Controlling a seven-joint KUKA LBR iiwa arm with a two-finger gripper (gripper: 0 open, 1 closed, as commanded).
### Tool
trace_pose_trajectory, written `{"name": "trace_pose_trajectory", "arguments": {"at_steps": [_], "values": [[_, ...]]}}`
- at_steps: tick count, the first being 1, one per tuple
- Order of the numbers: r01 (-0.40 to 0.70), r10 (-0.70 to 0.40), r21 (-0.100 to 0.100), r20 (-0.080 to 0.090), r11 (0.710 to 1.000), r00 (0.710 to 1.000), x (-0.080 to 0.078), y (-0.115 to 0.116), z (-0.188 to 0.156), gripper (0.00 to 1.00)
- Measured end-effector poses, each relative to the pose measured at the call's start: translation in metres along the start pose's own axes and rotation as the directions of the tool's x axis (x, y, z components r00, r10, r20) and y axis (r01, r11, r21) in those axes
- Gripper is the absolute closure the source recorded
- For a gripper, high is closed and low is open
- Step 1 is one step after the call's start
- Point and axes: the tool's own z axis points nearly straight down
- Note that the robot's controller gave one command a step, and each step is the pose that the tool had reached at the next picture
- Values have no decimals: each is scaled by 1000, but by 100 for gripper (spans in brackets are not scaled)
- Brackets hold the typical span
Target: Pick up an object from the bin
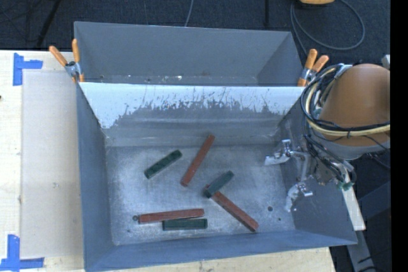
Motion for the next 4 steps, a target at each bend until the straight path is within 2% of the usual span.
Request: {"name": "trace_pose_trajectory", "arguments": {"at_steps": [1,2,3,4], "values": [[1,-1,0,0,1000,1000,0,0,0,0],[-49,49,2,7,999,999,9,39,51,0],[64,-64,5,27,998,998,-14,50,111,100],[65,-65,5,27,998,998,-14,50,111,100]]}}
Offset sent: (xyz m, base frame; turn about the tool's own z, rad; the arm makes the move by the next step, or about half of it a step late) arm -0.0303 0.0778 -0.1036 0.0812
